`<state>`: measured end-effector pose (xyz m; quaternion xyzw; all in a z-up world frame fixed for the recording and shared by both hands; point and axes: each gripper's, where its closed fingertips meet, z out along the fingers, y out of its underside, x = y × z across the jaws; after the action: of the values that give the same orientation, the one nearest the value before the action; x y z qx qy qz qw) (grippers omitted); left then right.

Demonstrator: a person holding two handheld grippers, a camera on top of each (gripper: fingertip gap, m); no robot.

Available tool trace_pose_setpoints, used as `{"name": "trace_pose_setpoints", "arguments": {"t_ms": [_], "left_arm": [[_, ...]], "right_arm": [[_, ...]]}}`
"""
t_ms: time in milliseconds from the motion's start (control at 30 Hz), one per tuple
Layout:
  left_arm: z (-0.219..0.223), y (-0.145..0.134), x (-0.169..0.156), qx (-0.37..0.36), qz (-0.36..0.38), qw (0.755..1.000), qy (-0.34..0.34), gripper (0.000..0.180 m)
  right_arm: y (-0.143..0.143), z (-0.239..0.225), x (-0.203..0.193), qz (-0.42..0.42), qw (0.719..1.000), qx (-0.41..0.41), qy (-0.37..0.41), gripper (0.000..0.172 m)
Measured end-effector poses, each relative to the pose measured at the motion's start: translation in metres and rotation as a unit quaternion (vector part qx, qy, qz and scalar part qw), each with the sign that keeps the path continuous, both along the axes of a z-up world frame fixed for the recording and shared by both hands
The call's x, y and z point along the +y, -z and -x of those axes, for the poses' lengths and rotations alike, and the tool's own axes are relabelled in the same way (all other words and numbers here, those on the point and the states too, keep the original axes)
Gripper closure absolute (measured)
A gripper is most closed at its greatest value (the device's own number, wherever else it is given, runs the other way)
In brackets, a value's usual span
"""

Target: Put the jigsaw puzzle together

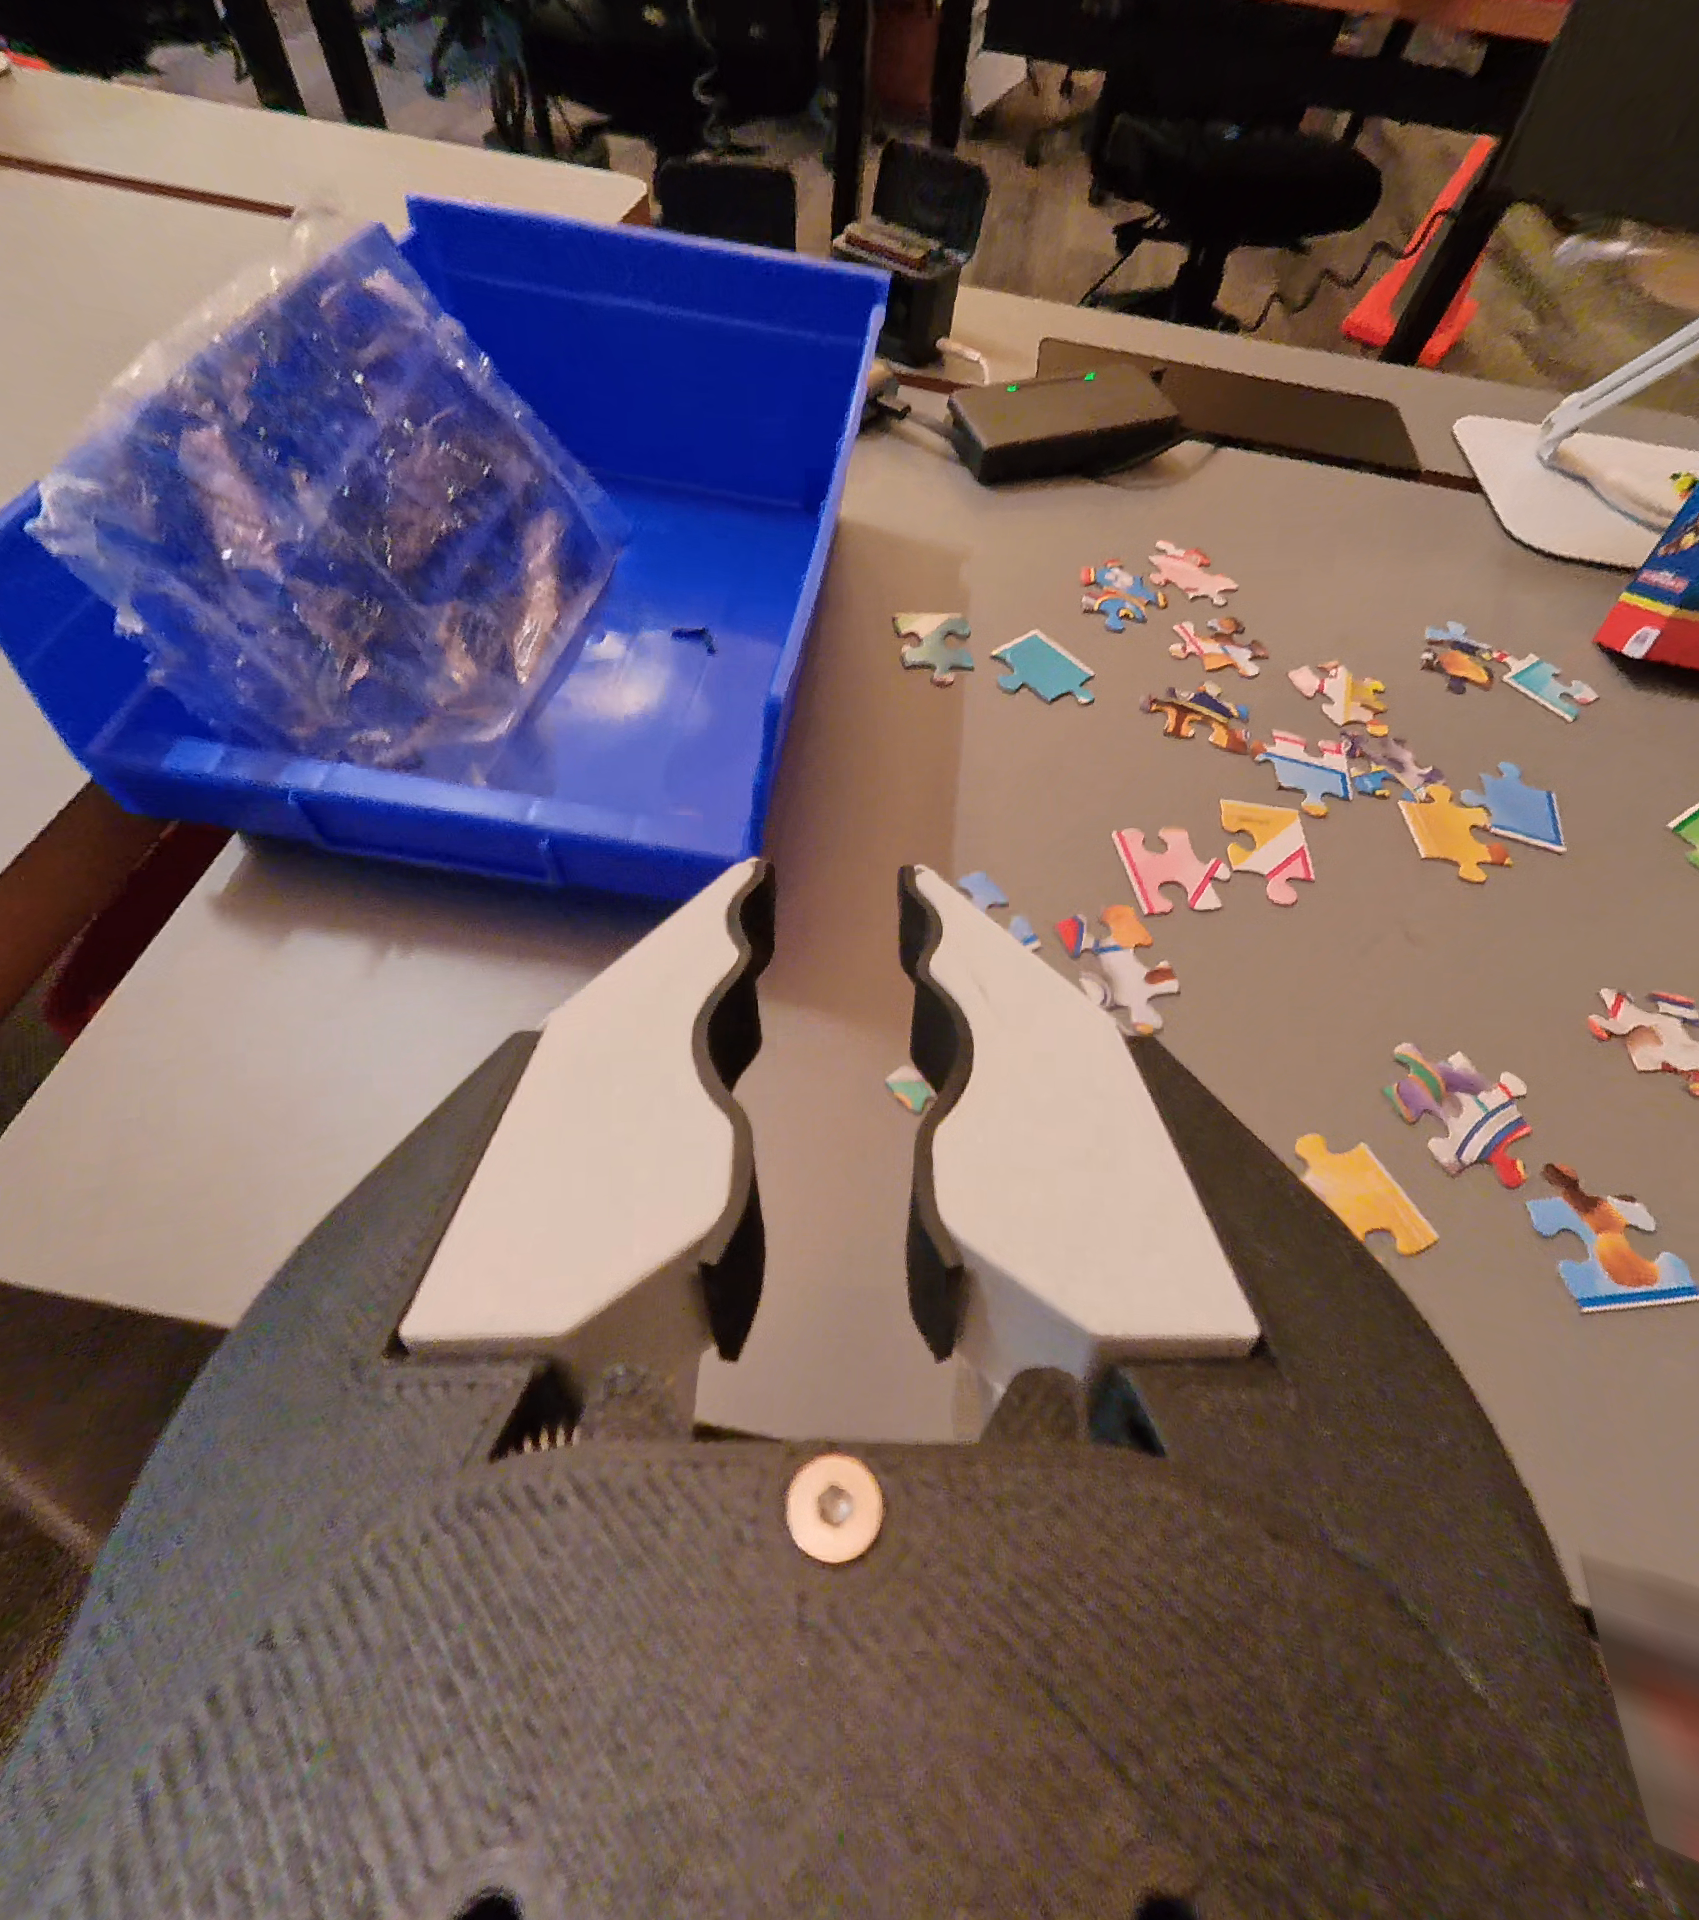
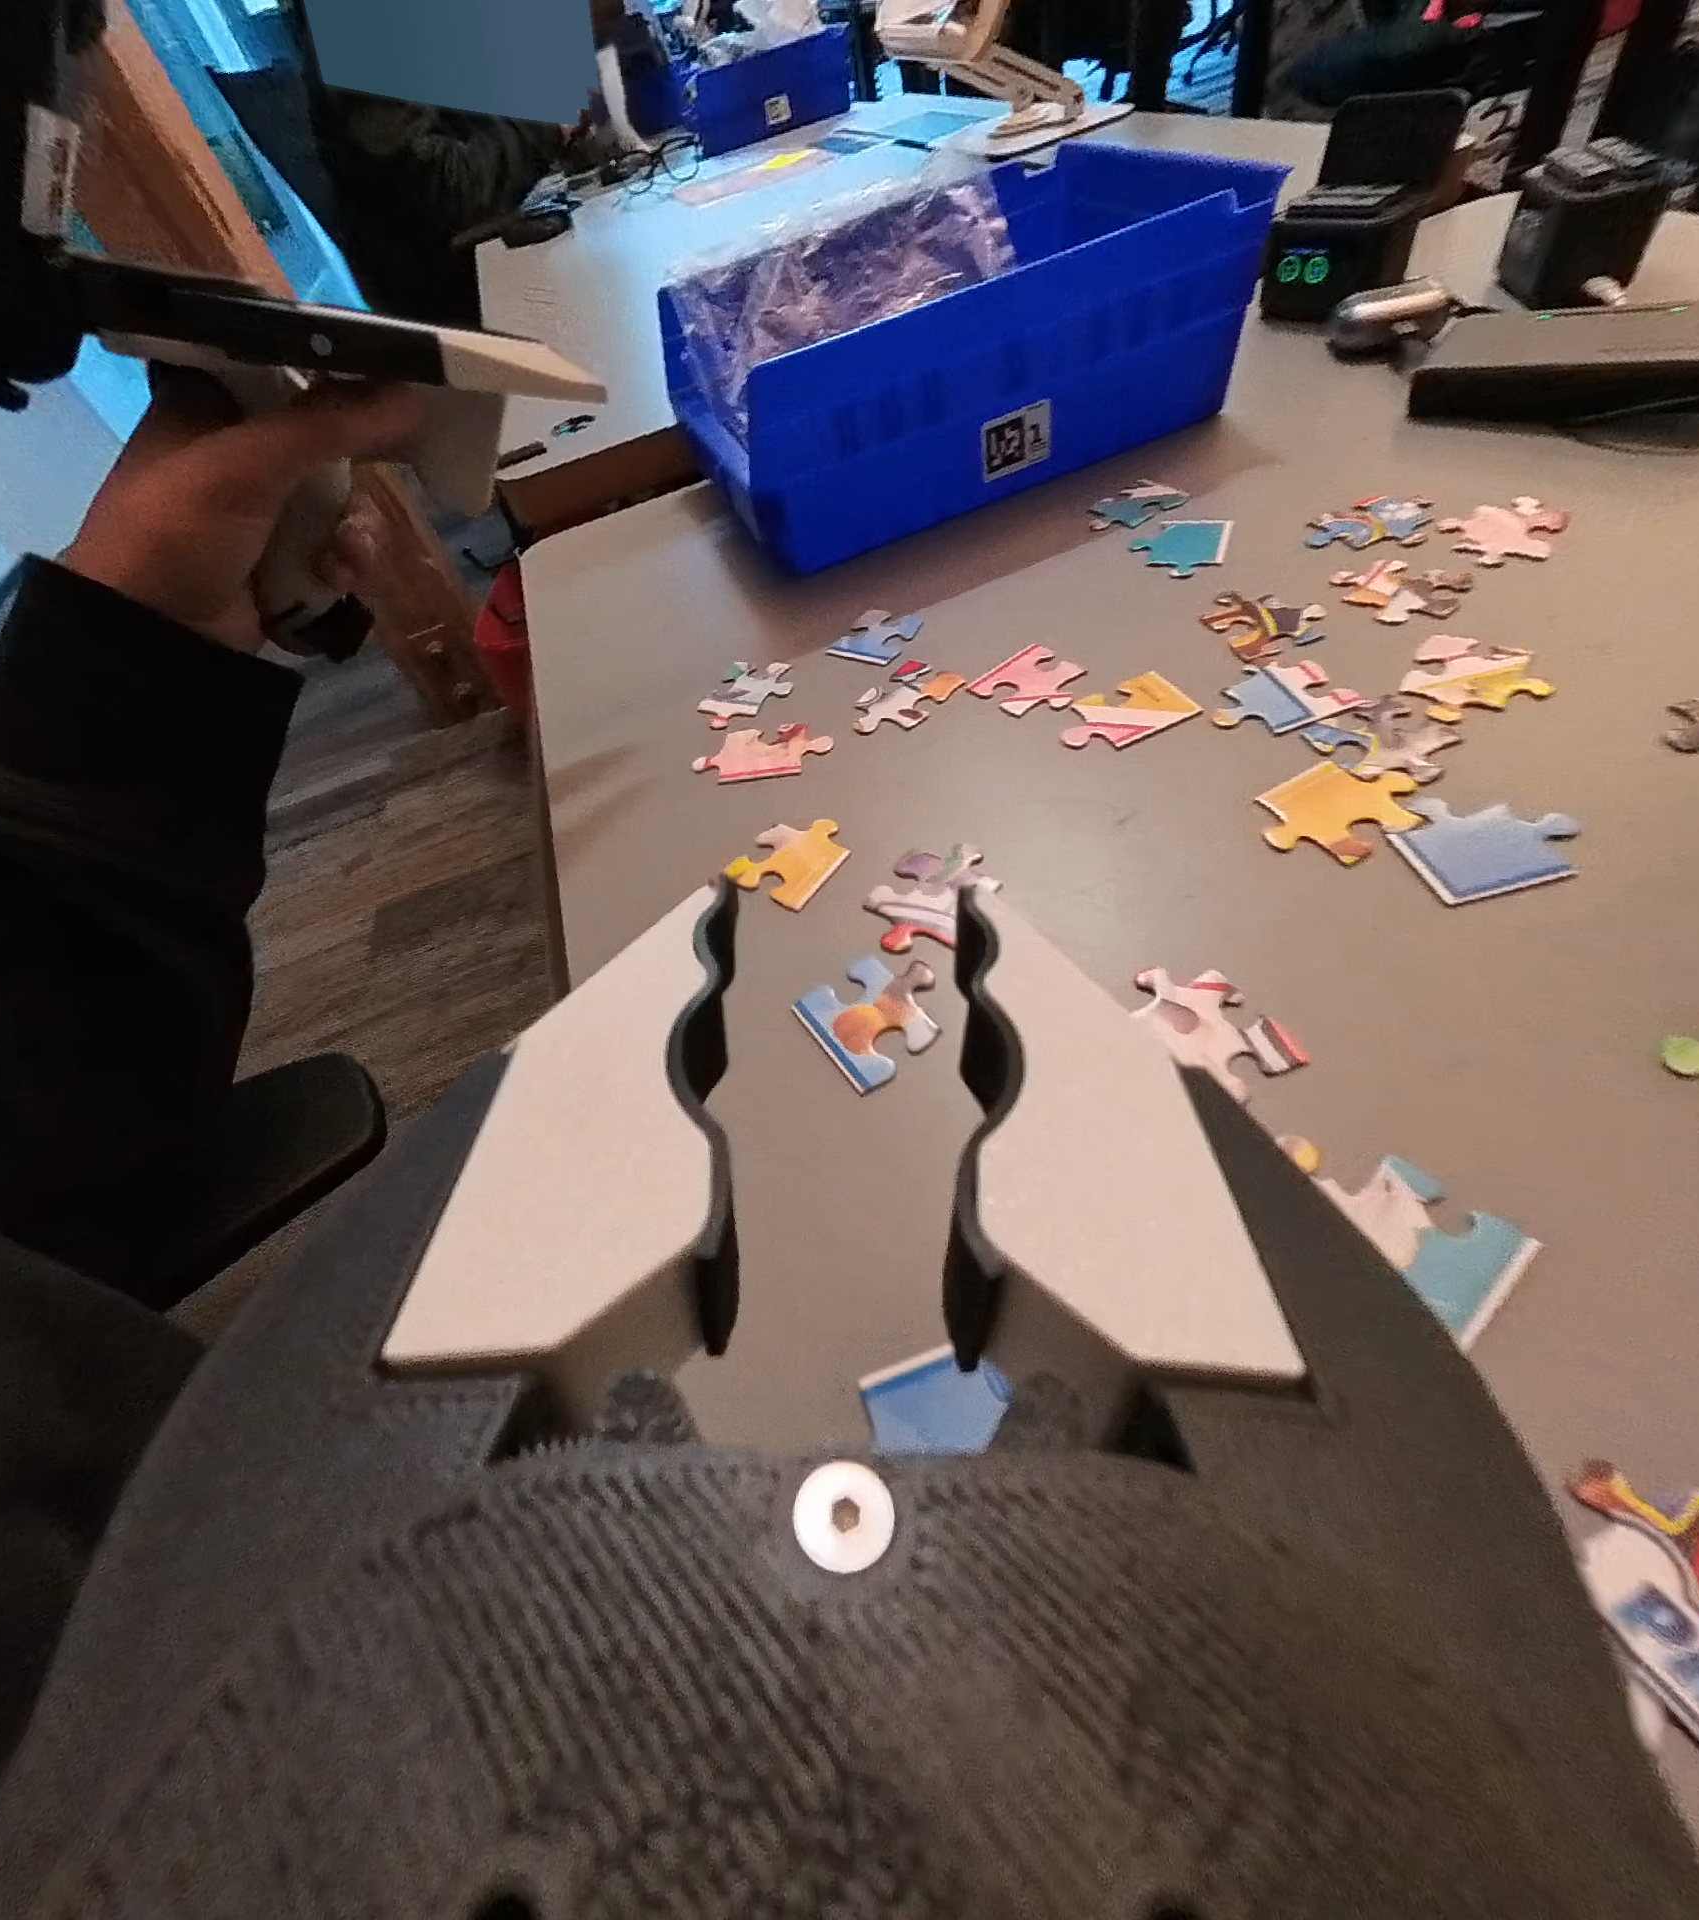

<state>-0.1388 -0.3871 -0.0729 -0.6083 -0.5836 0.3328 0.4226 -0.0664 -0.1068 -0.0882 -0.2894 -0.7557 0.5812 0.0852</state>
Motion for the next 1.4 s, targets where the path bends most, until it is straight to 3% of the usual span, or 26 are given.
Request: {"name": "trace_pose_setpoints", "arguments": {"t_ms": [233,567,833,900,1033,1233,1400], "left_arm": [[-0.004,0.023,-0.005,-0.032,0.007,0.999,-0.010,0.158],[0.026,0.042,0.031,-0.052,0.028,0.998,0.025,0.163],[0.062,0.029,0.074,-0.020,-0.044,0.995,0.087,0.165],[0.072,0.026,0.076,-0.018,-0.021,0.997,0.078,0.179],[0.089,0.019,0.062,-0.015,0.015,0.999,0.041,0.180],[0.097,-0.003,0.120,0.017,-0.108,0.985,0.135,0.180],[0.100,0.007,0.149,0.003,-0.052,0.986,0.156,0.180]], "right_arm": [[0.009,0.001,-0.004,-0.006,1.000,-0.010,-0.009,0.131],[0.017,0.012,0.032,-0.053,0.997,0.014,0.057,0.133],[0.022,0.010,0.064,-0.097,0.987,0.033,0.122,0.132],[0.020,0.009,0.070,-0.095,0.986,0.032,0.136,0.131],[0.021,0.003,0.084,-0.111,0.980,0.034,0.163,0.130],[0.016,-0.003,0.106,-0.109,0.972,0.043,0.202,0.130],[0.024,-0.005,0.103,-0.103,0.974,0.033,0.197,0.130]]}}
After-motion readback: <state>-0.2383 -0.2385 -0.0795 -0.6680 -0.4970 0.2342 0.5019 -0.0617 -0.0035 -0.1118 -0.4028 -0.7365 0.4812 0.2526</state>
